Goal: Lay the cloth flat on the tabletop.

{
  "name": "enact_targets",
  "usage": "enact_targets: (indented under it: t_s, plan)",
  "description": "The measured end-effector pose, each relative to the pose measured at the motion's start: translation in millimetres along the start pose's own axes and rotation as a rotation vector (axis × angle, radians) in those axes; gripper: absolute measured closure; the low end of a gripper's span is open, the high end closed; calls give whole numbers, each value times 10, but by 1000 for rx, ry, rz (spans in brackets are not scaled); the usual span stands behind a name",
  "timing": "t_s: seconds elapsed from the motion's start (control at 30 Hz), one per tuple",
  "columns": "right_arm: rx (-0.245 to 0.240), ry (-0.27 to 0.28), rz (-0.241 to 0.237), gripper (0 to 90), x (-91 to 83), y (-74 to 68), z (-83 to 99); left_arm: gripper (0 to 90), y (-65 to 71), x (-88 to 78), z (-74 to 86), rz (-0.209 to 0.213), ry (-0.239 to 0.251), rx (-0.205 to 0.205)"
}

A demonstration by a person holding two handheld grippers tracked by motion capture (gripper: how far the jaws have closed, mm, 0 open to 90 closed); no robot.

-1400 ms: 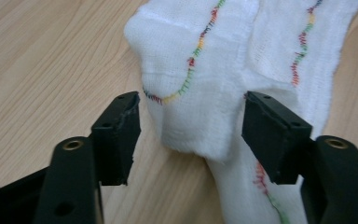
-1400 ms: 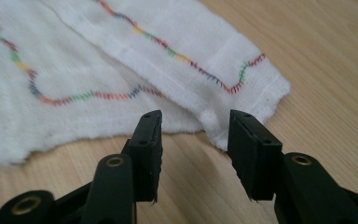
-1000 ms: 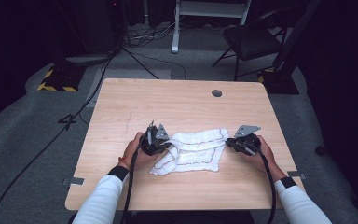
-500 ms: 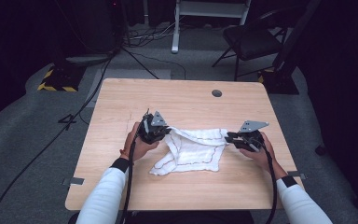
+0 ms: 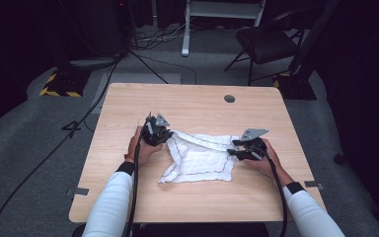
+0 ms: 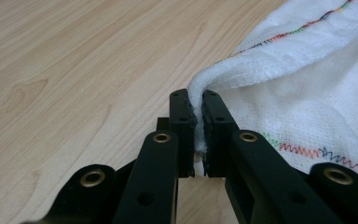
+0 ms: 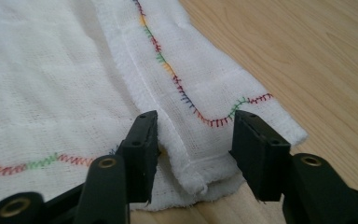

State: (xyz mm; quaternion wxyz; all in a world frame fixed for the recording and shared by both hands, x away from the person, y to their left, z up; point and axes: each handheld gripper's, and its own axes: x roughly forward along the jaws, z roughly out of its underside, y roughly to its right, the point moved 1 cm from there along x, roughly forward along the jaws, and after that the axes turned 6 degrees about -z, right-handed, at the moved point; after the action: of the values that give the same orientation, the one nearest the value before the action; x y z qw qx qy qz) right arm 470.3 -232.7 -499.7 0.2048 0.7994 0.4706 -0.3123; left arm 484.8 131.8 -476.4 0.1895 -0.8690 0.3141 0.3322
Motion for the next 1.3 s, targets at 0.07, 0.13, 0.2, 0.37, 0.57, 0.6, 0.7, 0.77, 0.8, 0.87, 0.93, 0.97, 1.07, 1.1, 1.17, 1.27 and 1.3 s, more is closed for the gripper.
enact_targets:
  t_s: [0.07,0.13,0.2,0.37,0.57,0.6,0.7,0.77,0.8,0.87,0.93,0.97,1.07,1.1,1.17,1.27,1.3]
  plan:
    - [-8,0,6,612,11,3,0,847,-25,22,6,-1,-2,-9]
    - [-37,4,53,812,18,-4,-27,848,-58,45,5,-4,-8,-6]
    - [-43,26,77,834,1,-5,-55,848,-72,47,-2,-4,-6,-8]
    - [-19,74,92,842,-142,15,-140,849,-63,-68,-101,-5,48,-4]
    - [6,166,137,851,-506,-24,-324,848,1,-335,-236,-24,113,27]
    - [3,180,147,851,-555,-33,-361,848,8,-376,-265,-28,123,34]
    - [0,210,174,853,-705,-53,-500,848,27,-500,-353,-37,151,54]
    - [-4,224,186,854,-765,-58,-555,848,34,-593,-429,-34,174,64]
    - [-6,230,189,854,-796,-62,-579,848,33,-618,-448,-39,178,69]
    - [-9,235,191,855,-823,-61,-602,848,36,-636,-465,-45,184,72]
    - [-8,246,208,856,-884,-50,-659,848,22,-672,-513,-52,194,74]
    - [-8,246,208,856,-884,-50,-659,848,22,-672,-513,-52,194,74]
    - [14,268,228,857,-933,10,-723,847,-3,-665,-551,-60,198,72]
    - [14,268,228,857,-933,10,-723,847,-12,-651,-563,-69,199,77]
    - [17,270,244,857,-921,51,-759,847,-39,-615,-589,-68,191,72]
    - [26,274,268,857,-892,127,-821,845,-77,-565,-642,-93,196,67]
    - [40,266,278,857,-857,199,-870,842,-96,-542,-664,-102,193,67]
